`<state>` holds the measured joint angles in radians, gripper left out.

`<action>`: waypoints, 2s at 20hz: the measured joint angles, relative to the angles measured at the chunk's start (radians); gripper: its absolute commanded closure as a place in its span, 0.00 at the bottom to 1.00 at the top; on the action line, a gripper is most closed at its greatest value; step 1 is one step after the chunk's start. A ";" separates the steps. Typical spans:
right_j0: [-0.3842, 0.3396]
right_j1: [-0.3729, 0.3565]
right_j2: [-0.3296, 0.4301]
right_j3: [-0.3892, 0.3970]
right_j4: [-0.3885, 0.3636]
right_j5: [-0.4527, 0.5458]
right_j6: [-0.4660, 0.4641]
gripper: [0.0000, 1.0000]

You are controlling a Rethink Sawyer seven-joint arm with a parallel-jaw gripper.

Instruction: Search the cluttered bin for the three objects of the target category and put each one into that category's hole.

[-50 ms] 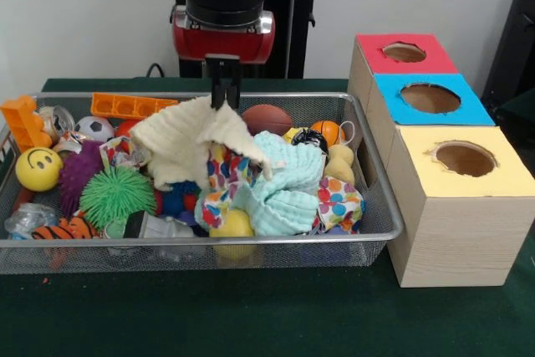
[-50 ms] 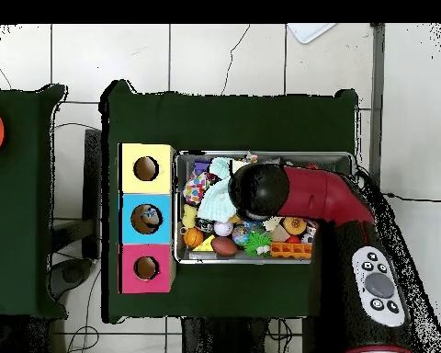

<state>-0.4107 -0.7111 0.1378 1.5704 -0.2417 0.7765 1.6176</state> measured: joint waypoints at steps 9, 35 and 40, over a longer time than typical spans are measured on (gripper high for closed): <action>0.047 -0.054 -0.080 0.097 0.062 0.000 0.000 1.00; 0.007 -0.040 -0.134 0.128 0.106 -0.054 0.000 0.00; -0.084 -0.017 -0.131 0.101 0.105 -0.054 0.000 0.00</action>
<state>-0.4945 -0.7283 0.0068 1.6711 -0.1365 0.7223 1.6176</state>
